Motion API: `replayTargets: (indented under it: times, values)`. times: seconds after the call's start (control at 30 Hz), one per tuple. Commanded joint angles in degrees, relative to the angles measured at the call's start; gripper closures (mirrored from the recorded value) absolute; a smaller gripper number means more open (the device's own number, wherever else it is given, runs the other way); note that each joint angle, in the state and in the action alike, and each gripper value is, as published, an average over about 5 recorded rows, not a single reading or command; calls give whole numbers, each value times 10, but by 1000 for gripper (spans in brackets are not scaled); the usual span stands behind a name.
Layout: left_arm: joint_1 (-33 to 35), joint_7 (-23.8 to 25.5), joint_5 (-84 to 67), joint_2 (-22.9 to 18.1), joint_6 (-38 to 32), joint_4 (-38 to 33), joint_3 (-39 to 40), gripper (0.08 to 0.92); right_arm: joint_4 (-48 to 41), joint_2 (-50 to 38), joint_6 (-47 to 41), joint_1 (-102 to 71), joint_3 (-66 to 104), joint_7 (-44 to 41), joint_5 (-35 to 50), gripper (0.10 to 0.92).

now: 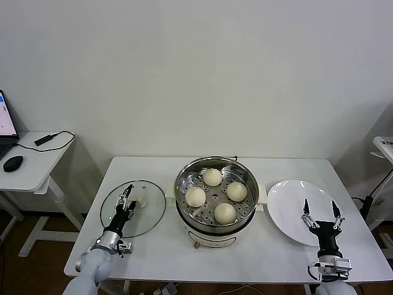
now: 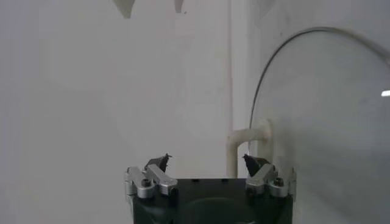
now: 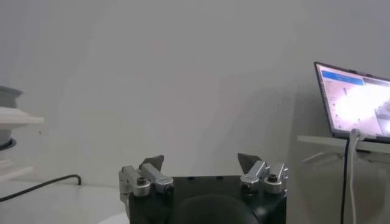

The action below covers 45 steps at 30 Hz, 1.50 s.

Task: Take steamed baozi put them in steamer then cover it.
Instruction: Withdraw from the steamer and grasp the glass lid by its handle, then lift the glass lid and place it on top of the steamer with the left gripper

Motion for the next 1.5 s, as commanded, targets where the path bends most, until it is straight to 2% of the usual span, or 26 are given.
replayTargets:
  times: [0.03, 0.3, 0.93, 1.07, 1.27, 1.5]
  values:
    - [-26, -3, 2, -4, 2, 33, 3, 177, 2, 1, -2, -1, 1, 0, -2, 203]
    - [-36, 0, 2, -5, 3, 53, 5, 204, 3, 2, -4, 2, 1, 1, -5, 203]
    - [-36, 11, -12, -13, 1, 58, 8, 742, 3, 5, -7, 10, 1, 3, -6, 203]
    - [-29, 14, -14, -11, -6, 48, 3, 806, 5, 5, -7, 9, 1, 3, -6, 203]
    - [1, 18, -35, 6, -6, -23, -21, 807, 5, 3, -6, 8, 2, 3, -7, 203]
    - [45, 33, -87, 40, 19, -183, -82, 807, 3, 5, -7, 11, -1, 3, -11, 203]
